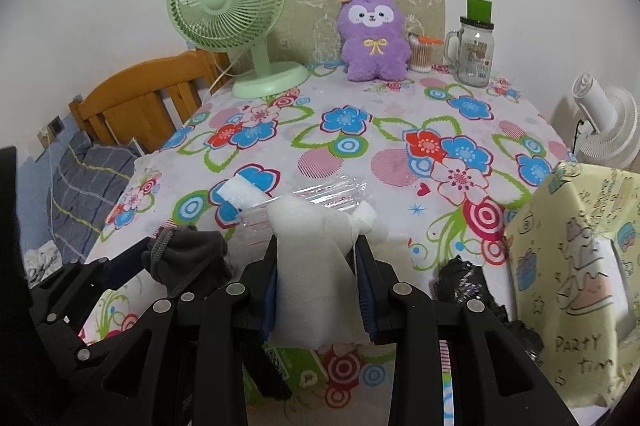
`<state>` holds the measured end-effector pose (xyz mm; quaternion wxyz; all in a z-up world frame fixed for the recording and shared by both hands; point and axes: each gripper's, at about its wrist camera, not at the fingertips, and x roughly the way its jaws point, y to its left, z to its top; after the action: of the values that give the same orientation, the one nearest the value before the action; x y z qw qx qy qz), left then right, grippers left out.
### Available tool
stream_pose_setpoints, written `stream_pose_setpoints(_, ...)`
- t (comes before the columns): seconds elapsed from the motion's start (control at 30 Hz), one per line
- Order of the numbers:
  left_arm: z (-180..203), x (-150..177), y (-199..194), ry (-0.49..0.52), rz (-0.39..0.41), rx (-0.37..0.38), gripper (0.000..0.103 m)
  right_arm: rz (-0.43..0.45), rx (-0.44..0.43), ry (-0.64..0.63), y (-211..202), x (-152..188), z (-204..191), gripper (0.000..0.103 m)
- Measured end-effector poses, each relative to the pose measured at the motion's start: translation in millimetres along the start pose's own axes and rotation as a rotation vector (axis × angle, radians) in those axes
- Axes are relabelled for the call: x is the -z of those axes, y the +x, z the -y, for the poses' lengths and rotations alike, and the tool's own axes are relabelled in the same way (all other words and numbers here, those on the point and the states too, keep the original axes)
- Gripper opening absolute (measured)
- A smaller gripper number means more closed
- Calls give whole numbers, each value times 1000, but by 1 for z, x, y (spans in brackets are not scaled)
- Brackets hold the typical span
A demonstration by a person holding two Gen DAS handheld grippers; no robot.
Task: Organize soft objects
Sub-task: 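Grasp the white cotton pad with the right tool while the left tool grasps the grey sock, then carry the white pad and grey sock over the yellow fabric basket with both tools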
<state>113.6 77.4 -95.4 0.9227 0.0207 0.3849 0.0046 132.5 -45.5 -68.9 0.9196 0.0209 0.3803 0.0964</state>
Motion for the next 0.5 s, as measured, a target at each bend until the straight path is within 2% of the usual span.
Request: stream_pose_setpoints(0.5,28,-7,-70,12,95,26,56,106,22,-11,-75,-7,11,36)
